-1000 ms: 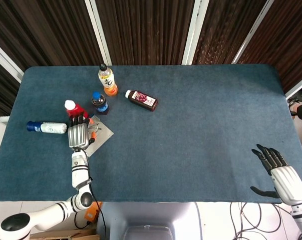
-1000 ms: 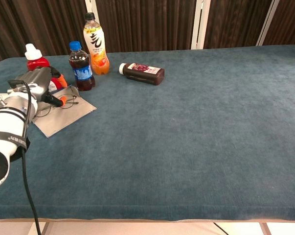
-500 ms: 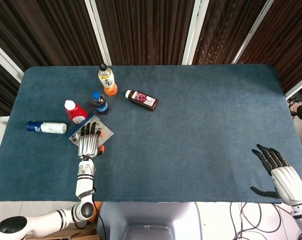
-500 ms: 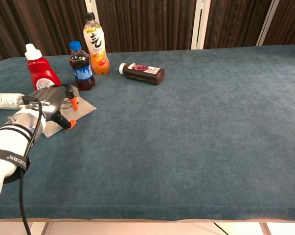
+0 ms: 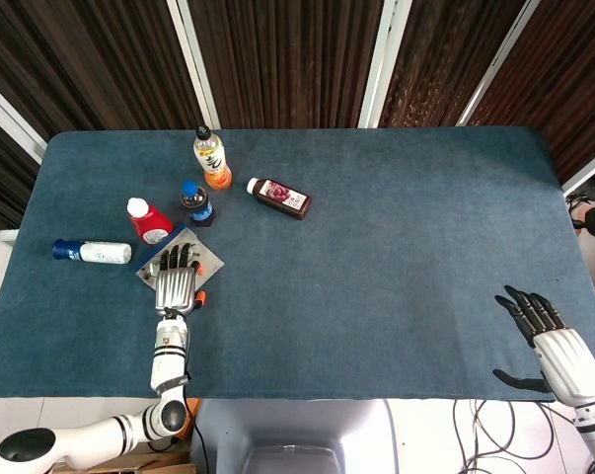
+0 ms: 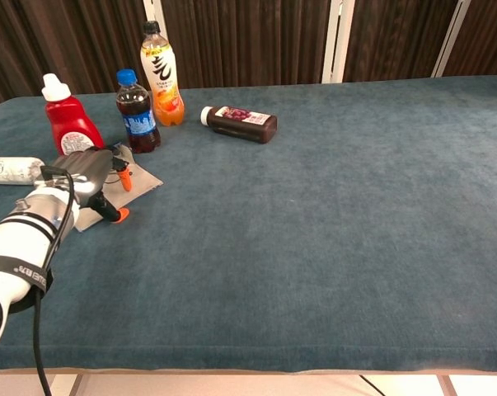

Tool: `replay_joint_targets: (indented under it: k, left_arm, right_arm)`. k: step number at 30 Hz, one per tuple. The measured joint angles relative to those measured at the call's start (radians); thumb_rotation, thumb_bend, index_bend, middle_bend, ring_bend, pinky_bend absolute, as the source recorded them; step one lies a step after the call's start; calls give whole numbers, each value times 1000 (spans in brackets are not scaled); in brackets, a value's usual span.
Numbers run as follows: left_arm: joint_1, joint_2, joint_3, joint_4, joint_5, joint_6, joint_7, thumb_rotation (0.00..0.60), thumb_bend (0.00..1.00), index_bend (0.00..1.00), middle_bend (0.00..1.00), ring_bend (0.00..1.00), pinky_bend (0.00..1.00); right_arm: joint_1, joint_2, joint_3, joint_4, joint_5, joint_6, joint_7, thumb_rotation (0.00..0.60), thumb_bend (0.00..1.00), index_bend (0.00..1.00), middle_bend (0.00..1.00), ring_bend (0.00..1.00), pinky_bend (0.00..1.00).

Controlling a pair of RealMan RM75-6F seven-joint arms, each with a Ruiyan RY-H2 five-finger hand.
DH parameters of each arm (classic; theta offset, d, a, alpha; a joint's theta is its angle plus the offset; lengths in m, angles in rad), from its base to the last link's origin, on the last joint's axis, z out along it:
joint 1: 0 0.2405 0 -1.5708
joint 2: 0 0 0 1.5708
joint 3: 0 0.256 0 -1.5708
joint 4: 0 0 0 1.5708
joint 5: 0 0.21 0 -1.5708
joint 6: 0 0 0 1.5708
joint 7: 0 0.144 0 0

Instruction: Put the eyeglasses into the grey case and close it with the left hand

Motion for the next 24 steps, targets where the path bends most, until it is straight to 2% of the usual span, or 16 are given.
replay_joint_targets:
  k: [10, 18, 24]
  left_arm:
    - [-5, -21, -2, 43, -11, 14, 50, 600, 270, 428, 37, 0, 42]
    - [-5, -35, 9, 93, 9, 43, 86, 600, 400, 433, 37, 0, 31]
    - [-3, -49, 12, 146, 45, 63, 72, 600, 427, 443, 38, 0, 28]
  right_arm:
    - [-1, 2, 0, 1, 1, 3, 5, 600, 252, 0, 0, 0, 0]
    - [-1, 2, 1, 1, 2, 3, 6, 600, 252, 0, 0, 0, 0]
    - [-1, 1, 1, 0, 3, 3, 3, 600, 252, 0, 0, 0, 0]
